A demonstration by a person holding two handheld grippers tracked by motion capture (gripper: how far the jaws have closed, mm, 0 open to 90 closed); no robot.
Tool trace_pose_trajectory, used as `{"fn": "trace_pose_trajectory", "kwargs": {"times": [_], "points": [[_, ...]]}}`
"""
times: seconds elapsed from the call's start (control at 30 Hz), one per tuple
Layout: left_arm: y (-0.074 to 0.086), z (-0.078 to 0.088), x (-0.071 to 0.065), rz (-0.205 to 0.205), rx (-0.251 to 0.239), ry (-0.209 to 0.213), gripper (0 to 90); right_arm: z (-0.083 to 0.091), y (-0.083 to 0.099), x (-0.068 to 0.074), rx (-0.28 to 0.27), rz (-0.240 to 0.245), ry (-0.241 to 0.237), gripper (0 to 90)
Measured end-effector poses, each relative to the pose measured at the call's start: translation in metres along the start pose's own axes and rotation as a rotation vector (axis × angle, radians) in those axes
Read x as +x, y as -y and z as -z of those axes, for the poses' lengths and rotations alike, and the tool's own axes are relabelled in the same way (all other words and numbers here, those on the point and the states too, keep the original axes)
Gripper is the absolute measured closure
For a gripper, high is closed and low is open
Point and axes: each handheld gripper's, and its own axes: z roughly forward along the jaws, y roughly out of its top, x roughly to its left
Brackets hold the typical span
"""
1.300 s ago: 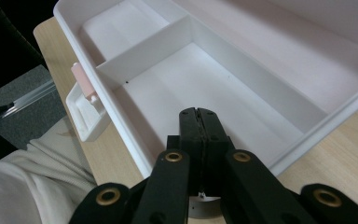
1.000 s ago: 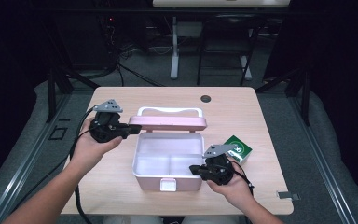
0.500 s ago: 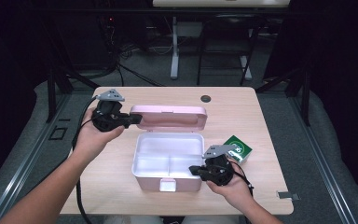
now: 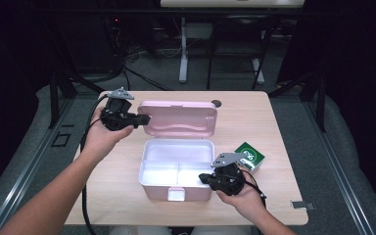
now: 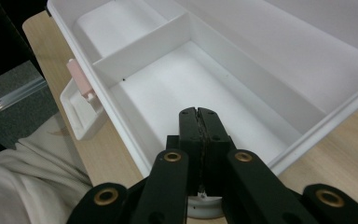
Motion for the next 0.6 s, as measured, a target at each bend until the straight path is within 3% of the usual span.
{"fn": "trace_pose_trajectory", "kwargs": {"times": [0.6], "points": [[-0.001,-0.006,0.014,0.033,0.015,-0.034,79.8,0.000,-0.002,0.000,0.018,-0.001,0.003,90.0]]}}
